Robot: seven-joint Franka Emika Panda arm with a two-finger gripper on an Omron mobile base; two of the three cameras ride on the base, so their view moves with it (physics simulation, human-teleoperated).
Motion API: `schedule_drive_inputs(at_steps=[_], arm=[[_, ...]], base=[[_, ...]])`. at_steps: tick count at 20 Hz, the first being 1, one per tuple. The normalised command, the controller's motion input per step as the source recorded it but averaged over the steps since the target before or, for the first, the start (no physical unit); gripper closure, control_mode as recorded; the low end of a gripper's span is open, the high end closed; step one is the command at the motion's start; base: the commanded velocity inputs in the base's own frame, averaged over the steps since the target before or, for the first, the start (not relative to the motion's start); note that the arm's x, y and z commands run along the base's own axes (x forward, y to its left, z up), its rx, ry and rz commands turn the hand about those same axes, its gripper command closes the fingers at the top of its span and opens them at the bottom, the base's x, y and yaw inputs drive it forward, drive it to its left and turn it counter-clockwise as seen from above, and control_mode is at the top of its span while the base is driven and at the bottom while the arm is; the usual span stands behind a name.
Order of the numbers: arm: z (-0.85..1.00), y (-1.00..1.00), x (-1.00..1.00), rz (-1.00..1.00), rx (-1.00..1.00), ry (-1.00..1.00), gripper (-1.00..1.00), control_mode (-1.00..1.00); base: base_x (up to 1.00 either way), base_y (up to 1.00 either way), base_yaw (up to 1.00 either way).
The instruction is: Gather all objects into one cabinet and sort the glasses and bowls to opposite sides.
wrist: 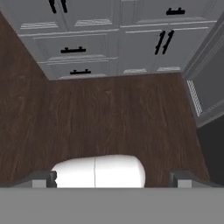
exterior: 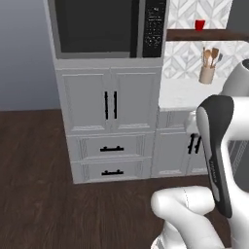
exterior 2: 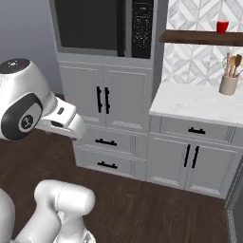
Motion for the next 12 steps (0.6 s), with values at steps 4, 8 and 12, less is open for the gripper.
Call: schedule_drive_inputs(at_steps=[4,8,12], arm=[[0.0,0.0,0.0,0.0,0.0,0.0,-1.0,1.0],[0.0,0.0,0.0,0.0,0.0,0.0,-1.0,1.0],[0.0,0.0,0.0,0.0,0.0,0.0,-1.0,1.0]], base=[[0.49,-0.53,0.0],[0.46,-0.66,0.0],[0.41,-0.61,0.0]])
